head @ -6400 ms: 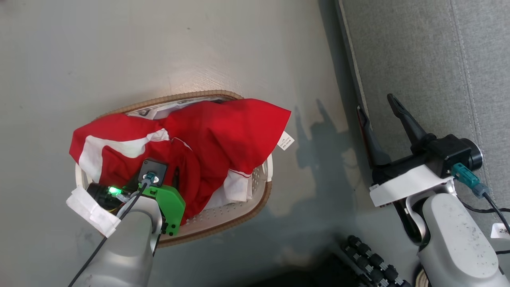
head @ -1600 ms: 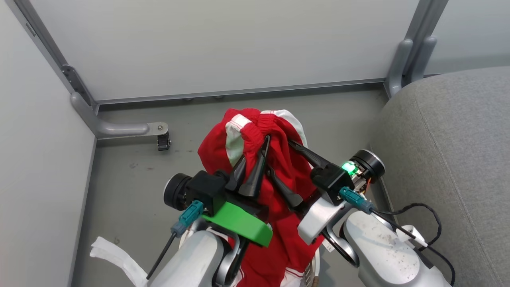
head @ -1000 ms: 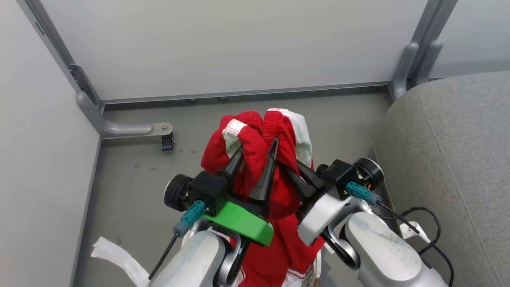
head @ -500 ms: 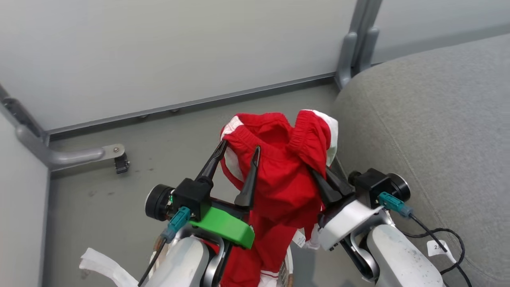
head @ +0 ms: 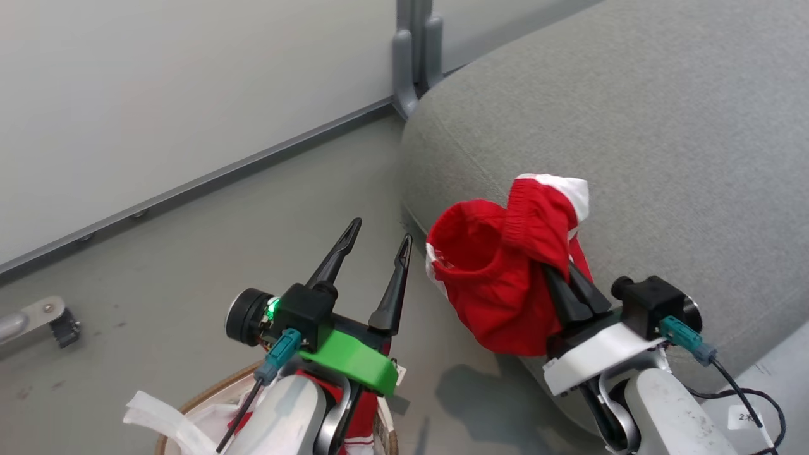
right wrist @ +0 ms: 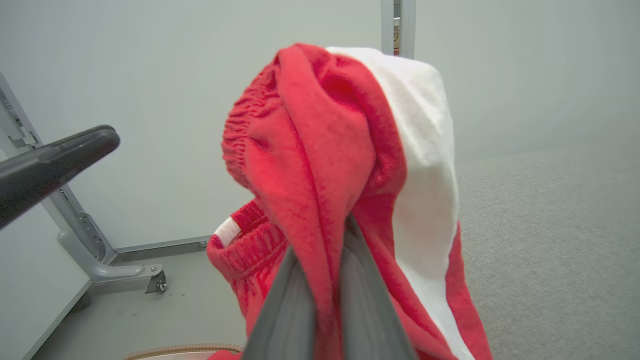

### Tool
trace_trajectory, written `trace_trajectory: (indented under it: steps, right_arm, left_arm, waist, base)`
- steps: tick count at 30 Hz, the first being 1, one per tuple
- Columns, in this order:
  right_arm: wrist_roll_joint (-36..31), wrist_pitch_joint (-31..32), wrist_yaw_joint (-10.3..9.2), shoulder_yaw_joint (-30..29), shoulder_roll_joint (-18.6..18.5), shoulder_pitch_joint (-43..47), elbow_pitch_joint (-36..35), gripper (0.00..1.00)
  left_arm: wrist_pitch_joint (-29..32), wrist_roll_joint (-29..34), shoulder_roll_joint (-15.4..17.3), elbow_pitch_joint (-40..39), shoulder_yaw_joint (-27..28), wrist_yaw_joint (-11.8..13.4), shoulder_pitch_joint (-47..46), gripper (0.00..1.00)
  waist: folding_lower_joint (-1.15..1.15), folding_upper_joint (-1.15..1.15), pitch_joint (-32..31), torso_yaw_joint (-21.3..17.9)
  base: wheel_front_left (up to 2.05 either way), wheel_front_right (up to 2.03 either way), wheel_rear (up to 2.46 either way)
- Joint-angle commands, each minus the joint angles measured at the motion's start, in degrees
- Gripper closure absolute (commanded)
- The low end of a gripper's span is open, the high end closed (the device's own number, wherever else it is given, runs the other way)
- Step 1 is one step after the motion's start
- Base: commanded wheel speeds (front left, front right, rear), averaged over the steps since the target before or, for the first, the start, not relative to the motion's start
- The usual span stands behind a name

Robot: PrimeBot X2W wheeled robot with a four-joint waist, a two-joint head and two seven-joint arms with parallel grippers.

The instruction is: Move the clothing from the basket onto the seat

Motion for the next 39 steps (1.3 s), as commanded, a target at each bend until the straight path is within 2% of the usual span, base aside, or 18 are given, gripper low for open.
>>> trace_trajectory:
  steps: [1, 9, 13, 18, 28, 33, 39]
  right_arm:
    - [-0.4, -0.1, -0.08, -1.1, -0.1, 1.1, -1.1, 1.00]
    - [-2.2, -0.1, -0.07, -6.1, -1.7, 2.1, -3.4, 1.00]
    - [-3.6, -0.1, -0.08, -6.4, -5.0, -2.6, -2.3, 1.00]
    - [-4.7, -0.1, -0.08, -5.5, -10.7, -12.9, 1.2, 1.00]
    - [-8.2, -0.1, -0.08, -6.8, -21.8, -34.1, 10.0, 1.00]
    - [-9.3, -0.1, -0.08, -8.8, -24.2, -41.6, 15.4, 1.00]
    - [-10.3, -0.1, -0.08, -14.7, -26.7, -47.0, 21.4, 1.00]
  left_arm:
    - [0.0, 0.6, 0.3, 0.4, -0.4, -0.6, -1.5, 0.00]
    - [0.0, 0.8, 0.3, 2.0, -2.6, -1.1, -3.7, 0.00]
    - [0.0, 1.8, 0.3, 2.6, -2.5, -1.0, -3.7, 0.00]
    - [0.0, 4.5, 0.6, 2.3, -1.2, -0.9, -3.6, 0.00]
    - [0.0, 10.0, 2.0, -0.3, -2.9, -2.9, -8.3, 0.00]
    - [0.0, 11.3, 2.3, -1.2, -3.3, -3.2, -10.6, 0.00]
    - [0.0, 12.1, 2.0, -2.0, -4.4, -3.5, -13.1, 0.00]
  waist:
    - [0.00, 0.00, 3.1, -5.1]
    - [0.00, 0.00, 5.6, -5.6]
    - [0.00, 0.00, 7.9, -5.5]
    - [0.00, 0.00, 12.2, -5.4]
    - [0.00, 0.00, 24.4, 0.9]
    - [0.00, 0.00, 29.6, 4.1]
    - [0.00, 0.00, 34.5, 8.1]
  base:
    - [0.00, 0.00, 0.00]
    - [0.00, 0.00, 0.00]
    - [0.00, 0.00, 0.00]
    - [0.00, 0.00, 0.00]
    - [0.00, 0.00, 0.00]
    - [0.00, 0.00, 0.00]
    - [0.00, 0.00, 0.00]
